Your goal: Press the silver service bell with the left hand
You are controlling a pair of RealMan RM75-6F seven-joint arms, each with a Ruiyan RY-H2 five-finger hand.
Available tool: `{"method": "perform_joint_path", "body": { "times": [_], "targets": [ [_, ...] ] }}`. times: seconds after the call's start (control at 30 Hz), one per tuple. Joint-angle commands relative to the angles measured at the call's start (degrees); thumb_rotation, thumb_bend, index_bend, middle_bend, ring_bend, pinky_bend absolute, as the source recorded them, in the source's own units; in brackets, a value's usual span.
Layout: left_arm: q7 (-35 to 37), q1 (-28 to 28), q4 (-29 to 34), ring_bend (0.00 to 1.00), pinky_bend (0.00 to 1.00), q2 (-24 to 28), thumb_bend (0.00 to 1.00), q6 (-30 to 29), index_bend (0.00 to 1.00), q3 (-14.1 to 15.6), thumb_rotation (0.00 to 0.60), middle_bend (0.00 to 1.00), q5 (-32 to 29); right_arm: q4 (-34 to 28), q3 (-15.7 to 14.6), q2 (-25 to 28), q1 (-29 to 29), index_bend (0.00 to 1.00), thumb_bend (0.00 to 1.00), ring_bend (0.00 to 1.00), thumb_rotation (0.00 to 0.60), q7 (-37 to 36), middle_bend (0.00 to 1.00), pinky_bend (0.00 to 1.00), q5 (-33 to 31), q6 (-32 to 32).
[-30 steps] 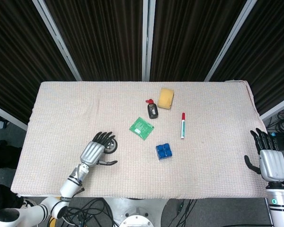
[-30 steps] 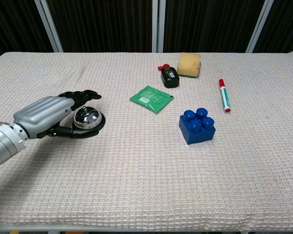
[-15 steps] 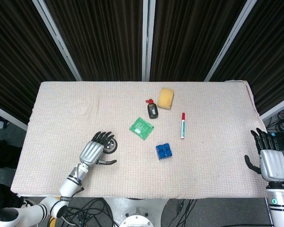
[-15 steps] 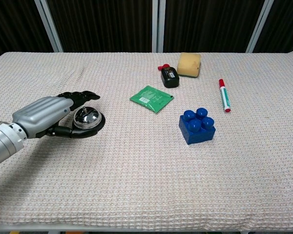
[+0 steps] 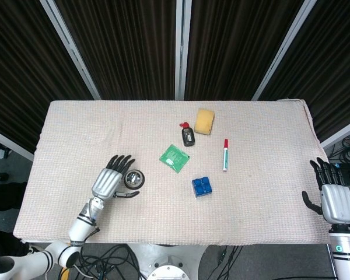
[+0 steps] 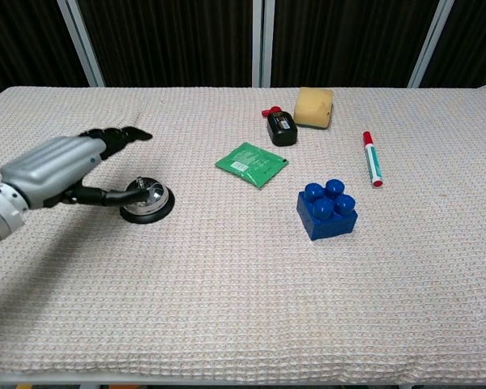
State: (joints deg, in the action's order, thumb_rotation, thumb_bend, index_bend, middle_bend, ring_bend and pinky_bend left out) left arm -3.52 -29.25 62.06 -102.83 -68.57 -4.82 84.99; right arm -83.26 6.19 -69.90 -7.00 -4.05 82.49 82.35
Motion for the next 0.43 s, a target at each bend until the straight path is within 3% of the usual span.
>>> {"method": "perform_joint_path", "body": {
  "times": [0.03, 0.23, 0.43],
  "targets": [
    [-4.2, 3.4, 7.3, 0.0, 0.0, 7.3, 0.0, -6.1, 0.0, -1.4, 0.074, 0.0, -0.5, 0.0, -0.1, 0.0, 0.0, 0.0, 0.29, 0.0, 0.6, -0.1, 0.0, 0.0, 0.2, 0.0],
    [-7.5, 11.4, 16.8, 0.0, 0.0, 19.0, 0.0, -13.9, 0.0, 0.2, 0.073, 0.0, -2.5, 0.3, -0.6, -0.5, -0.3, 0.0, 0.29, 0.0, 0.6, 0.7, 0.0, 0.0, 0.7, -0.6],
    [-7.7, 15.5, 20.6, 0.0, 0.0, 23.8, 0.0, -17.4, 0.0, 0.8, 0.104, 0.0, -3.7, 0.4, -1.0, -0.9, -0.3, 0.0, 0.29, 0.0, 0.6, 1.4, 0.0, 0.0, 1.1, -0.5]
  ]
}}
